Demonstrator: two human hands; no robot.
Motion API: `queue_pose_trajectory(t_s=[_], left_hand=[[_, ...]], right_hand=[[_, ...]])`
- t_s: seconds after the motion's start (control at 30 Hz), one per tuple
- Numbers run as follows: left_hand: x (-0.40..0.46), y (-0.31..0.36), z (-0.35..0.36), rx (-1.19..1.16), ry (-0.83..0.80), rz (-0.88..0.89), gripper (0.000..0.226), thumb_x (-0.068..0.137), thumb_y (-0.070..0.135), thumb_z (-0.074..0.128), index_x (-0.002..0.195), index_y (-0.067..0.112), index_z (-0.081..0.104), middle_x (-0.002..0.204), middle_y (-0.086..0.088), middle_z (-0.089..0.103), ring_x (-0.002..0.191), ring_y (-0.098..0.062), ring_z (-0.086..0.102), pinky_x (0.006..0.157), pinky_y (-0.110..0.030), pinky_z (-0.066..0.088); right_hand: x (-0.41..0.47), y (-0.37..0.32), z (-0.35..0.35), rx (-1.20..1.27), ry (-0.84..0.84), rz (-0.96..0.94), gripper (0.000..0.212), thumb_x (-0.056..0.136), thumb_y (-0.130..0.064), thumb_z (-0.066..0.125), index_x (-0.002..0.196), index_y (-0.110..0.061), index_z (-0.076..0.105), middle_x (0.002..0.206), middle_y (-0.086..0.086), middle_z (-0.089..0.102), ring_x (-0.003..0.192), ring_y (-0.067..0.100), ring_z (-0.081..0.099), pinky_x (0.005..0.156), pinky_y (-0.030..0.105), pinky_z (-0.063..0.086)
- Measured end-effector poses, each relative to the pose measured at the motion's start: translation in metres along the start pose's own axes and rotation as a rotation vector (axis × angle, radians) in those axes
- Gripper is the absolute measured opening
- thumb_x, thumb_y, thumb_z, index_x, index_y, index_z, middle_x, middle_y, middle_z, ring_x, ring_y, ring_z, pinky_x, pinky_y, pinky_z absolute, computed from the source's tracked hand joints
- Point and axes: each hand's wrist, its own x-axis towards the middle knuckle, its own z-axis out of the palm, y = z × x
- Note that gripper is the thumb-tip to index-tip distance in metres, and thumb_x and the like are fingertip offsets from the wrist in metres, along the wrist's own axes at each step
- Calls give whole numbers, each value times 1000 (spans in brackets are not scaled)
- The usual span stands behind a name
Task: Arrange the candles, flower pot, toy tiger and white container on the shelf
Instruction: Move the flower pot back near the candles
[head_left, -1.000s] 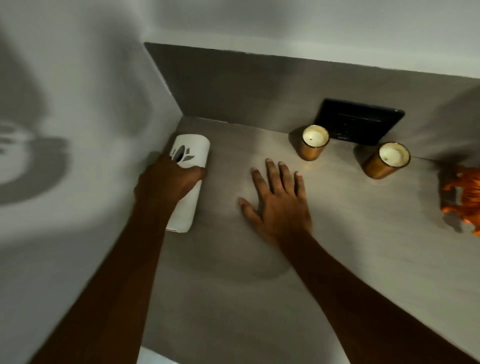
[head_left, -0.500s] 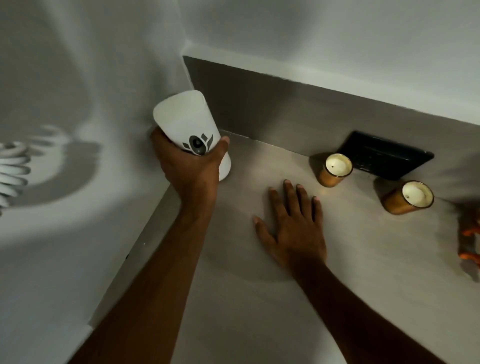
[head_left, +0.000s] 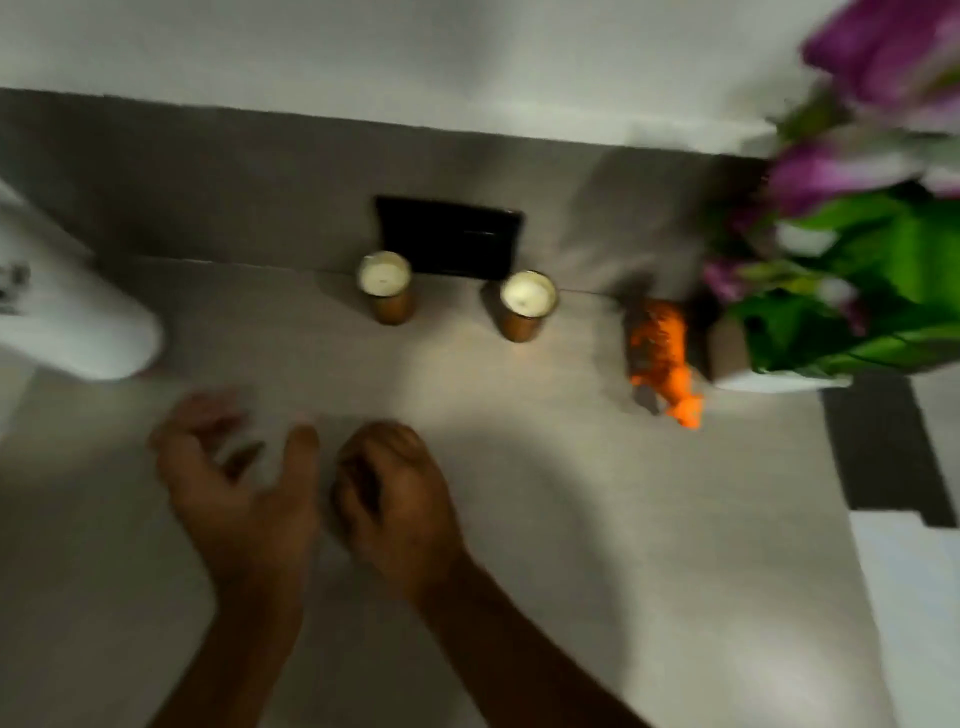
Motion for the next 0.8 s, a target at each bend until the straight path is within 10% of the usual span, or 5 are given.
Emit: queue_pose_trajectory(t_s=[0.13, 0.3, 0.43, 0.6, 0.8], left_hand=[[-119, 28, 66, -46, -515, -103, 19, 81, 46, 69, 100, 43, 70, 99, 19, 75, 94, -6, 73, 90, -24, 57], [-192, 79, 153, -106, -809, 241, 13, 90, 22, 66, 101, 23, 73, 100, 6, 76, 96, -10, 72, 88, -29, 58], [-223, 105, 207, 12, -775, 215, 68, 90, 3, 69, 152, 4, 42, 160, -17, 43, 151, -23, 38, 126, -20, 26], [-228, 109, 252, 81, -663, 152, 83, 96, -1, 62, 159, -4, 10, 171, -20, 12, 158, -16, 9, 123, -6, 0], [-201, 101, 288, 25, -570, 77, 65, 93, -10, 62, 152, -2, 35, 154, -7, 48, 143, -25, 49, 123, -35, 38]], right_hand=[[-96, 39, -84, 252, 385, 373, 11, 93, -17, 69, 98, -11, 77, 99, 7, 79, 95, 28, 75, 88, 46, 59], [-111, 99, -193, 405, 905, 556, 28, 85, 26, 64, 90, -2, 68, 90, 12, 76, 86, 14, 74, 87, 35, 57], [-79, 130, -243, 460, 961, 467, 37, 90, 26, 56, 110, -4, 58, 95, 6, 63, 87, 3, 66, 87, 25, 55], [-51, 147, -268, 402, 851, 494, 57, 92, 17, 65, 143, -6, 53, 138, 18, 61, 91, 23, 66, 82, 27, 61], [-41, 157, -270, 341, 769, 493, 32, 98, -6, 69, 129, -9, 68, 115, 7, 78, 103, 22, 76, 94, 50, 62]])
